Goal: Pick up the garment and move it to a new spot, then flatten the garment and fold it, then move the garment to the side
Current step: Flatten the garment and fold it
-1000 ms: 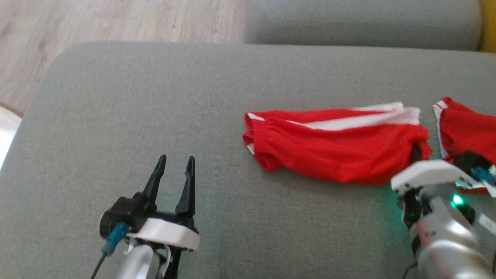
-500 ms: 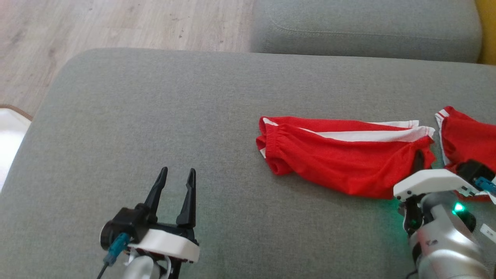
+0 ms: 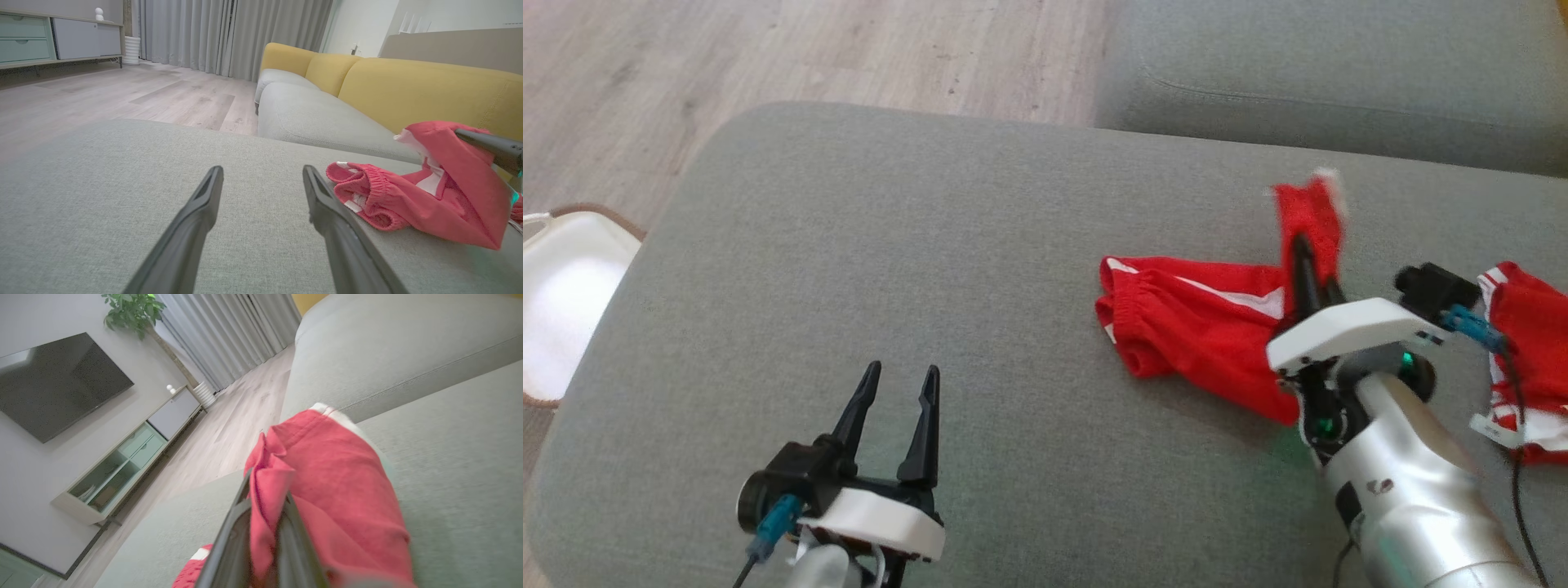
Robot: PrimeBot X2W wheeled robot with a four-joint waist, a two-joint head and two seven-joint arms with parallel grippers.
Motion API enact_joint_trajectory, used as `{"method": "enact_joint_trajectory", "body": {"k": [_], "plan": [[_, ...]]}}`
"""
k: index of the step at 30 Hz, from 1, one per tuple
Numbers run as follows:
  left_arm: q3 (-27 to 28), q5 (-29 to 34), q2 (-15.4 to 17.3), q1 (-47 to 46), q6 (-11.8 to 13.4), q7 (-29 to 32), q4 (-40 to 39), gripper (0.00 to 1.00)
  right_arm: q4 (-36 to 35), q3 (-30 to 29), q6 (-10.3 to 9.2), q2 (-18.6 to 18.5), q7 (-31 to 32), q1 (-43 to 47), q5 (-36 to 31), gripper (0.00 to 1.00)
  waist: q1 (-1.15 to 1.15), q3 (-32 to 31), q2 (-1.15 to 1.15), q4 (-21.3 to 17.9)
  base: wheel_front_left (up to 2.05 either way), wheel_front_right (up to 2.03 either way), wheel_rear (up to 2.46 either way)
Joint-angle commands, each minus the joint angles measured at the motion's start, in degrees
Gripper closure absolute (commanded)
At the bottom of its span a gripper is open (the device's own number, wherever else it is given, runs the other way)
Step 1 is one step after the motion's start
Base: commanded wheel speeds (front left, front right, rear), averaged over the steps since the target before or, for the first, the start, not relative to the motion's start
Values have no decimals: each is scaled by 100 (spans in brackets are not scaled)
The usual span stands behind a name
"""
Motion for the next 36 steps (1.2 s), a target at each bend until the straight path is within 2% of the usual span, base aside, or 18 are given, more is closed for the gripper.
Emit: {"method": "enact_joint_trajectory", "body": {"k": [1, 9, 24, 25, 27, 36], "plan": [[179, 31, 21, -171, -25, -46, -138, 0, -257, 297, 39, 60, -18, -143, 121, 100, 0, -21, 0, 68, 0, 0, 0], [177, 28, 25, -174, -31, -46, -88, 0, -610, 1344, 39, 60, -43, -73, 664, 100, 0, -2, 0, 310, 0, 0, 0], [205, 31, 38, -198, -31, -46, -63, 0, -451, 2872, 39, 60, 95, -4, 1069, 100, 0, 57, 0, 436, 0, 0, 0], [205, 27, 37, -193, -29, -46, -60, 0, -455, 3019, 39, 60, 167, 17, 1075, 76, 0, 52, 0, 429, 0, 0, 0], [207, 22, 36, -185, -27, -46, -45, 0, -473, 3269, 39, 60, 285, 75, 1115, 0, 0, 34, 0, 410, 0, 0, 0], [267, -7, 33, -151, 9, -46, -41, 0, -601, 4071, 39, 60, 729, 175, 1211, 0, 0, -62, 0, 134, 0, 0, 0]]}}
